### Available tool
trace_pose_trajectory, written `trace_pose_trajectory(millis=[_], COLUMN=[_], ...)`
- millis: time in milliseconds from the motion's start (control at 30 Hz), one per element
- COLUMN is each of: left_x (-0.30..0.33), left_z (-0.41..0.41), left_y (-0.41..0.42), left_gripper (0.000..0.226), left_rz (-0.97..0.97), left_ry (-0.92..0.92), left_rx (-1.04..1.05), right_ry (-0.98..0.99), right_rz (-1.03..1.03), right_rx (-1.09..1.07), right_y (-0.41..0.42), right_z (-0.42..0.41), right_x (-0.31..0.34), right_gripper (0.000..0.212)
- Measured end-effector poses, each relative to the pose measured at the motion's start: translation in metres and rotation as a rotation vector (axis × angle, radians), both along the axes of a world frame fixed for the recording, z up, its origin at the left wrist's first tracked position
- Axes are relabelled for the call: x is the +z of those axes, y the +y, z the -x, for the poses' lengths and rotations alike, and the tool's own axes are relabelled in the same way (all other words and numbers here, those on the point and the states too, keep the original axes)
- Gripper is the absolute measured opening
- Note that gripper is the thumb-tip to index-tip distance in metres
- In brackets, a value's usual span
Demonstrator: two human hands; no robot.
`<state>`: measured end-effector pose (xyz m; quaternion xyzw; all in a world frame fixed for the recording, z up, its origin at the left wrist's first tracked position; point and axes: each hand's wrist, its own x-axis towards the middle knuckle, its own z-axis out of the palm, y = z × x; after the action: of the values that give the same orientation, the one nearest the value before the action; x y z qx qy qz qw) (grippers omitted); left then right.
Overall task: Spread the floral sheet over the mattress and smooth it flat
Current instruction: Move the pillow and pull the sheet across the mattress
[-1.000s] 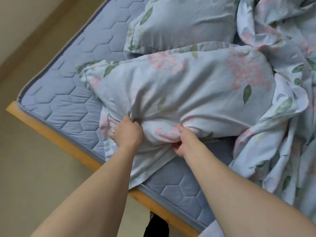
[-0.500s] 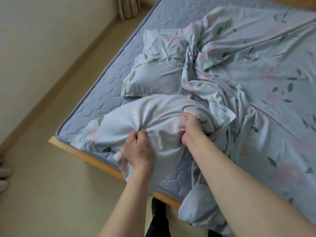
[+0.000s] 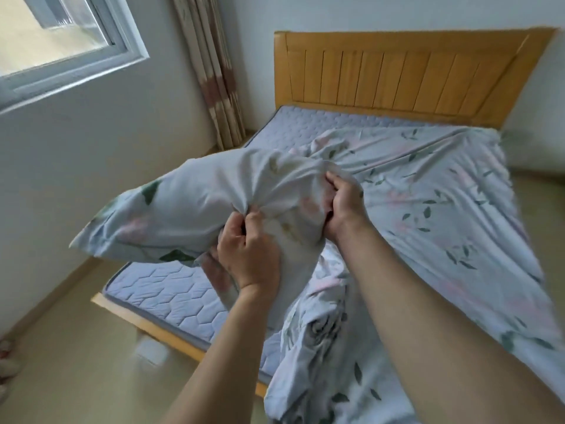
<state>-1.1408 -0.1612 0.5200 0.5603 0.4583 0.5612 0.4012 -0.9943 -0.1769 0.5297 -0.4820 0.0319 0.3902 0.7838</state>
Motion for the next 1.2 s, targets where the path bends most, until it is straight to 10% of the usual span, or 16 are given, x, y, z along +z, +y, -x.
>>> trace_pose_trajectory(millis=[467,933,1100,1200], left_x=[-0.066,-0.094,-0.117,-0.141], left_z=[-0.12,-0.226,-0.237,-0.244], left_y=[-0.203,-0.381,-0.426,-0.457], left_gripper=[0.029,0.031,0.042,0.042], left_rz=[0.358,0.433,0.426,0.515], left_ry=[0.115,0.122,0.196,0.269], left_rx=[-0.366,-0.352,-0.276,-0.371], right_ry=[0.138,0.089,0.027,0.009], right_rz=[0.045,0.106,0.138,0.302], right_rx=[-0.405,-0.254,-0.135,-0.131], right_y=[-0.27,-0.439,-0.458,-0.477], right_z=[-0.1,-0.218,-0.241,-0.258], right_x=[-0.057,-0.071,-0.079,-0.104], right_gripper=[0.033,0.04,0.012,0.043])
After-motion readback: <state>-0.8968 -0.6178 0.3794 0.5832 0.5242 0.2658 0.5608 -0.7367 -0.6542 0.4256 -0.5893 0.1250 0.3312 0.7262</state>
